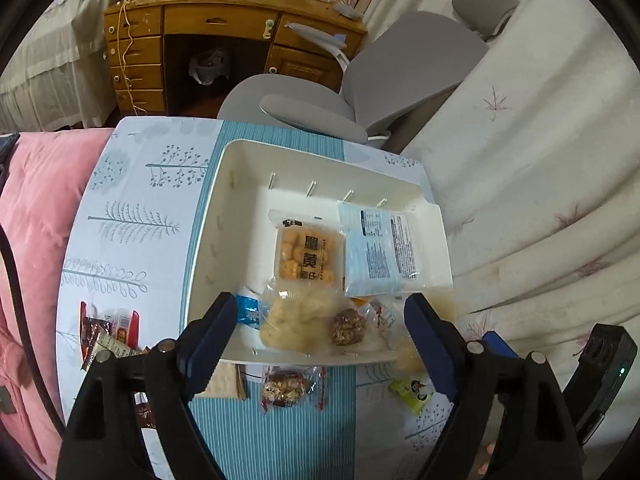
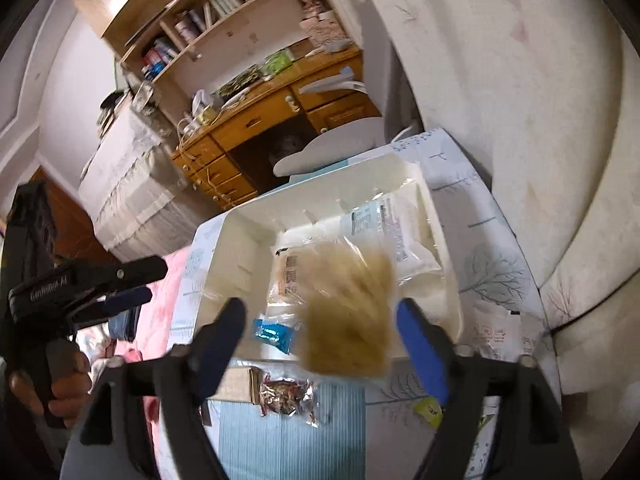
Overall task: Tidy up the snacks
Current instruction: 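Carry both rice-cake bags over the tray and open both tools, then grasp a clear nut packet with the left tool while the right grasps the green packet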
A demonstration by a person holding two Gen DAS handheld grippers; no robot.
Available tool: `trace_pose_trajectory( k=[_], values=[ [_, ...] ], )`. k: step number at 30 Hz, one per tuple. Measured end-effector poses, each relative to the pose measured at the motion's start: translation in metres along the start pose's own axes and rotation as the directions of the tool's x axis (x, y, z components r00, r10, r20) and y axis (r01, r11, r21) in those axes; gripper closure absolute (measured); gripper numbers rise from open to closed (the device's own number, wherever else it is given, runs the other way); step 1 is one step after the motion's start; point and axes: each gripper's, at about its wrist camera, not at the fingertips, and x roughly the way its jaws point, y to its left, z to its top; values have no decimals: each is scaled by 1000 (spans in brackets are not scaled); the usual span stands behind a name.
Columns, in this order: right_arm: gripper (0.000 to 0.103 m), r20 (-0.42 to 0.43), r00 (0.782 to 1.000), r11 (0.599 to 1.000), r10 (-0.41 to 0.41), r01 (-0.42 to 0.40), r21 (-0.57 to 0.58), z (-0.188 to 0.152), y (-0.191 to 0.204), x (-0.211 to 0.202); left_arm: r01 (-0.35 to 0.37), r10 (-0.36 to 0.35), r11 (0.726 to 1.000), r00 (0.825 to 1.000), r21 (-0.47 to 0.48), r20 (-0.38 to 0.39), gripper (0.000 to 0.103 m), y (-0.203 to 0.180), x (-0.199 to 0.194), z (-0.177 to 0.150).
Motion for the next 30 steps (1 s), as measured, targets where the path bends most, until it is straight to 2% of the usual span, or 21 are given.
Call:
trace_pose_trajectory(
  k=[7, 14, 17, 26, 30],
  values=[
    [21, -17, 1000, 998, -8, 9, 60, -4, -16, -3, -25, 23, 999, 999, -34, -49, 19, 1, 12, -13],
    [21, -85, 996, 986, -23, 37, 163, -26, -39, 2, -56, 54, 998, 990, -11, -133, 19, 2, 30, -41],
    [21, -119, 992, 977, -49, 73, 202, -40, -50, 2, -44, 42, 999, 984, -10, -171, 19, 2, 35, -53],
    [21, -193, 976, 936, -104, 162, 312, -79, -83, -1, -66, 76, 997, 953, 44, -293, 19, 0, 57, -90],
    [21, -228, 965, 910, -131, 208, 358, -93, -96, -2, -90, 110, 993, 932, 72, -346, 19, -1, 69, -103]
  ],
)
